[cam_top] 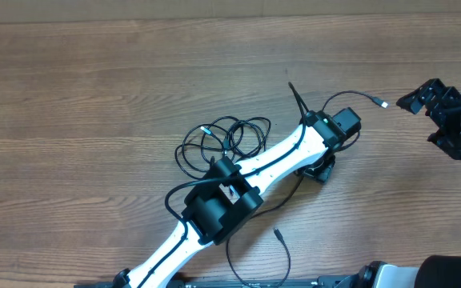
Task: Untangle cables
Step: 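Reach the left gripper across and grasp the stretched black cable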
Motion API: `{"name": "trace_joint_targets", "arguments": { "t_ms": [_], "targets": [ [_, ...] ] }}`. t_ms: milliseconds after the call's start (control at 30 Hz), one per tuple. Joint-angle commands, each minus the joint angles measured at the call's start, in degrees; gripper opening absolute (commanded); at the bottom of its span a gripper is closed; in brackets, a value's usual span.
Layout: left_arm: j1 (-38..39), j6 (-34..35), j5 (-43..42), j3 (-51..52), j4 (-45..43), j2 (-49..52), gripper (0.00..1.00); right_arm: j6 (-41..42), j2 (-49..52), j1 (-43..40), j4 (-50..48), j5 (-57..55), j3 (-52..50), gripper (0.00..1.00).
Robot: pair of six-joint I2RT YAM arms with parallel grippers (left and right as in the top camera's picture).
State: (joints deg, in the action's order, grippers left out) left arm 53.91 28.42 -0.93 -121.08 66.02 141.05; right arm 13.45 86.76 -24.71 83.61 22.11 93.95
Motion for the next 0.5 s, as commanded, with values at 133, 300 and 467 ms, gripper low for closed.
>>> {"name": "trace_joint_targets", "arguments": {
  "t_ms": [133, 300, 467],
  "targets": [
    [-0.39, 2.05, 3.5, 0.17, 0.15, 0.94, 0.47, 0.04, -0.87, 0.0, 0.24, 0.24, -0.26, 1.0],
    [-0.35, 2.05, 4.33, 0.17, 0.04, 1.05, 0.4, 0.04, -0.87, 0.0, 0.24, 0.24, -0.26, 1.0],
    [0.22, 1.81, 3.85, 0.17, -0.17, 1.07, 0.4, 0.04, -0.87, 0.0, 0.17, 0.24, -0.26, 1.0]
  ]
}}
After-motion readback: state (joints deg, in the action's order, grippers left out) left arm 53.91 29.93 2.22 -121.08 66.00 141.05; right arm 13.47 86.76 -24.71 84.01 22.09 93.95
